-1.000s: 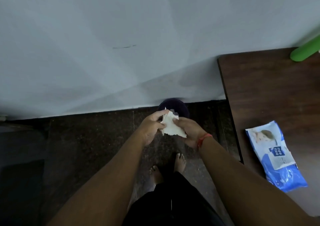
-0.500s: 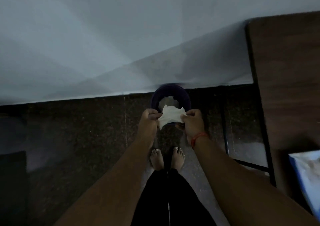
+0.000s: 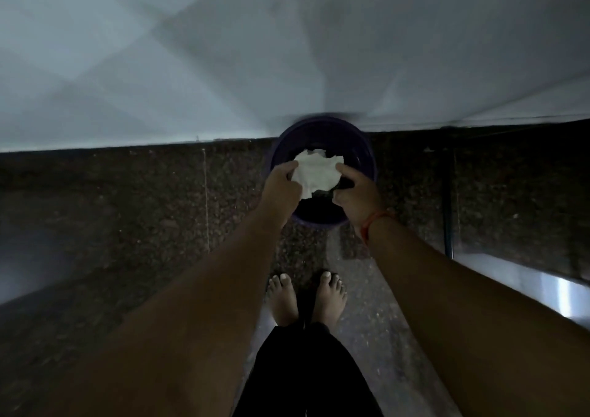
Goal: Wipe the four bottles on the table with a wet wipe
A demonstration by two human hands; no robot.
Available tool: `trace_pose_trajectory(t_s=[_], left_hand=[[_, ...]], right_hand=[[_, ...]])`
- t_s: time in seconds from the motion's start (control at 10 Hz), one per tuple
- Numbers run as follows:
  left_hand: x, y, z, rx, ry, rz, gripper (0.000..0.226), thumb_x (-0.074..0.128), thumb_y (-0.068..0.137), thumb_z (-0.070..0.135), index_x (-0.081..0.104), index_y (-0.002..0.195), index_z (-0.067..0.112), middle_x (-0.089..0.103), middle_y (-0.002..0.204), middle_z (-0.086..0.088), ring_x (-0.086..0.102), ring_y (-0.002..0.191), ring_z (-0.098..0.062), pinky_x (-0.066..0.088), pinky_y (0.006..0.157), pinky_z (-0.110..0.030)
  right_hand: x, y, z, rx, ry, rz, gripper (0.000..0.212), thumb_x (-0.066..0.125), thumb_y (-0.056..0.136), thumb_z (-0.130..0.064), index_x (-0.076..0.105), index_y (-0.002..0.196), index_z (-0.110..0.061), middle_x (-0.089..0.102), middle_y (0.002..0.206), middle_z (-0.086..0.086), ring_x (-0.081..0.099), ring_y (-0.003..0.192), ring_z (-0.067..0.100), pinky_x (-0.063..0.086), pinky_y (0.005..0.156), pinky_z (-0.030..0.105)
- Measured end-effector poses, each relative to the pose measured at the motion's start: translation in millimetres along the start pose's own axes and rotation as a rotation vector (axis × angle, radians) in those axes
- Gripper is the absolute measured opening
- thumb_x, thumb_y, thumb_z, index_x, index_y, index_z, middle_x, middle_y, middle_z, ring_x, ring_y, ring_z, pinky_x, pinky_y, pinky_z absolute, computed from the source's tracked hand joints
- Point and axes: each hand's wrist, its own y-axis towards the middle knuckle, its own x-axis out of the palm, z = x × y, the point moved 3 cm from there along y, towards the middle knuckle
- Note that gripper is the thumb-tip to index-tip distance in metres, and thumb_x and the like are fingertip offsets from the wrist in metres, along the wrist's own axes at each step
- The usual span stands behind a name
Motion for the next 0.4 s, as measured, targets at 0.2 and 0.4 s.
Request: trace_pose_trajectory(t_s=[0.2, 0.4], left_hand=[[18, 49, -22, -0.029, 0.039, -0.076, 0.058, 0.049, 0.097, -0.004, 0.043, 0.152, 0.015, 0.047, 0.146, -0.015, 0.053, 0.124, -0.031, 0.045, 0.100, -0.037], [19, 52, -27, 0.042, 0.533, -0.191, 0.048, 0.041, 0.107, 0.017, 0.035, 0.155, 0.015, 0.040, 0.153, -0.017, 0.054, 0.121, -0.037, 0.046, 0.101, -0.049]], right_hand=[[12, 42, 22, 0.007, 0.051, 0.000, 0.059, 0.048, 0.094, 0.013, 0.044, 0.146, -0.014, 0.041, 0.148, 0.012, 0.047, 0.129, 0.033, 0.047, 0.103, 0.047], [15, 37, 22, 0.028, -0.032, 0.018, 0.055, 0.049, 0.096, 0.006, 0.047, 0.145, -0.020, 0.044, 0.147, 0.007, 0.046, 0.131, 0.031, 0.046, 0.105, 0.047]])
